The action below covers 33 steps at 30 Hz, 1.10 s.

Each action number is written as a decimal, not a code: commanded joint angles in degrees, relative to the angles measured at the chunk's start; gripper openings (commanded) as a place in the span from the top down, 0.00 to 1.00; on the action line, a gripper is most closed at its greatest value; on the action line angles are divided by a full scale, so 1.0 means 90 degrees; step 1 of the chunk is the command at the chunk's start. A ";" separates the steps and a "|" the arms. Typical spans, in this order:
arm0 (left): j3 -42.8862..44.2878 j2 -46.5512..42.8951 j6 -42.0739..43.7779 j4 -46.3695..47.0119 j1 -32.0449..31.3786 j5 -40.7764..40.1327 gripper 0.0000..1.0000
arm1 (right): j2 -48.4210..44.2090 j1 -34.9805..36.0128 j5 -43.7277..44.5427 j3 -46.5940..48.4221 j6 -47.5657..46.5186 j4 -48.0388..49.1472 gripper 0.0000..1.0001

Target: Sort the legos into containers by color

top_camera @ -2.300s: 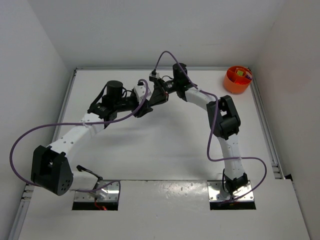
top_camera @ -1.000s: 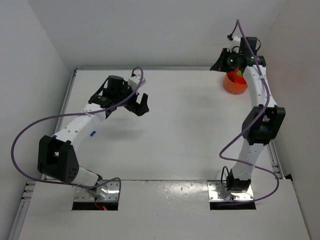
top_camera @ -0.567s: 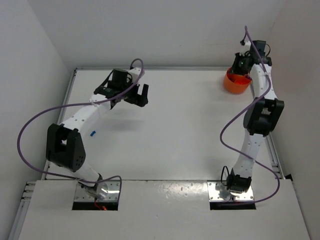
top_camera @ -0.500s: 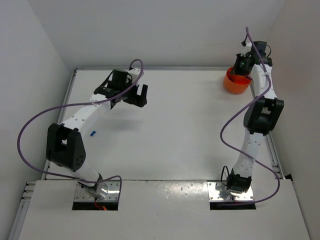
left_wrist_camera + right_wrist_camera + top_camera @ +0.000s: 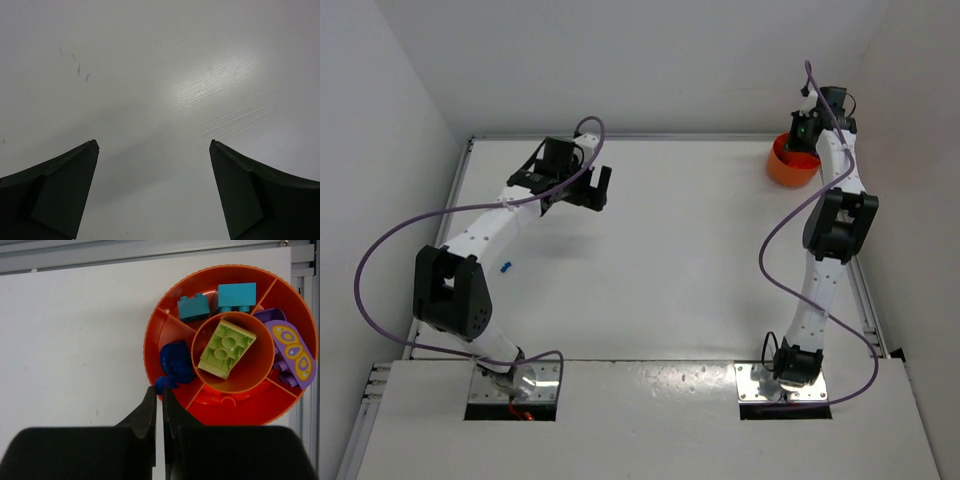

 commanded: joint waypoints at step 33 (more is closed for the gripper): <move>-0.1505 -0.1827 0.2908 -0.1830 0.2995 0.0546 0.34 | -0.1339 0.1461 -0.1624 -0.1223 -0.0442 -0.0035 0.71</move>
